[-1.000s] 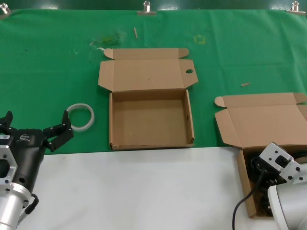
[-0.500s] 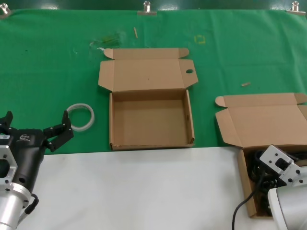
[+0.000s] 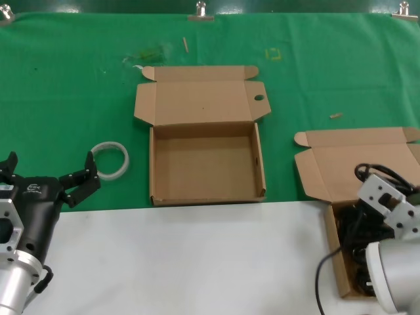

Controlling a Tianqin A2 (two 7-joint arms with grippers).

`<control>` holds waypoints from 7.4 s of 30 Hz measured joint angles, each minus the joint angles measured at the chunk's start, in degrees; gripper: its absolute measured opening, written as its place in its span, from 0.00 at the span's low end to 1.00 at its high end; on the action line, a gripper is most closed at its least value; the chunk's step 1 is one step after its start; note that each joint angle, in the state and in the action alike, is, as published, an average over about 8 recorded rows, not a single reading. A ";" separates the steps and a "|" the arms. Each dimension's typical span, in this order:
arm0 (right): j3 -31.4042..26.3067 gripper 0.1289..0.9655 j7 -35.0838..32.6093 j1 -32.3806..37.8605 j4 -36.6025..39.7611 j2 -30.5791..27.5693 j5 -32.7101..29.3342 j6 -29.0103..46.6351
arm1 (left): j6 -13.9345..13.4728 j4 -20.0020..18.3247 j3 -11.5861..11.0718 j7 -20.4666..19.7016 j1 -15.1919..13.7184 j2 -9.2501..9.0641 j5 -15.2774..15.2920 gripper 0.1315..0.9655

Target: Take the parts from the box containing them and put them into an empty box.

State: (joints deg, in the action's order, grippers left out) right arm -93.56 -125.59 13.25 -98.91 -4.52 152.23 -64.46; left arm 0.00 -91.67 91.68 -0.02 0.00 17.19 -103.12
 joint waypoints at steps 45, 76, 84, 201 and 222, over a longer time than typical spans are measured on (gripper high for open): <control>-49.56 0.11 46.17 26.83 27.60 -1.20 5.49 31.24 | 0.00 0.00 0.00 0.00 0.00 0.00 0.00 1.00; -51.53 0.13 51.46 23.44 24.91 -5.10 5.51 27.53 | 0.00 0.00 0.00 0.00 0.00 0.00 0.00 1.00; -51.54 0.16 51.49 23.45 24.92 -5.28 5.51 27.53 | 0.00 0.00 0.00 0.00 0.00 0.00 0.00 1.00; 0.09 1.00 123.10 -12.02 7.83 -5.27 -47.26 63.21 | 0.00 0.00 0.00 0.01 0.00 0.00 -0.02 1.00; 0.09 1.00 123.10 -12.02 7.83 -5.27 -47.26 63.21 | 0.00 0.00 0.00 0.02 0.00 0.00 -0.02 1.00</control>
State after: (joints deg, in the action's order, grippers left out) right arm -93.47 -2.49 1.23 -91.08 -9.79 104.97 -1.24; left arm 0.00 -91.67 91.67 0.00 0.00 17.19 -103.13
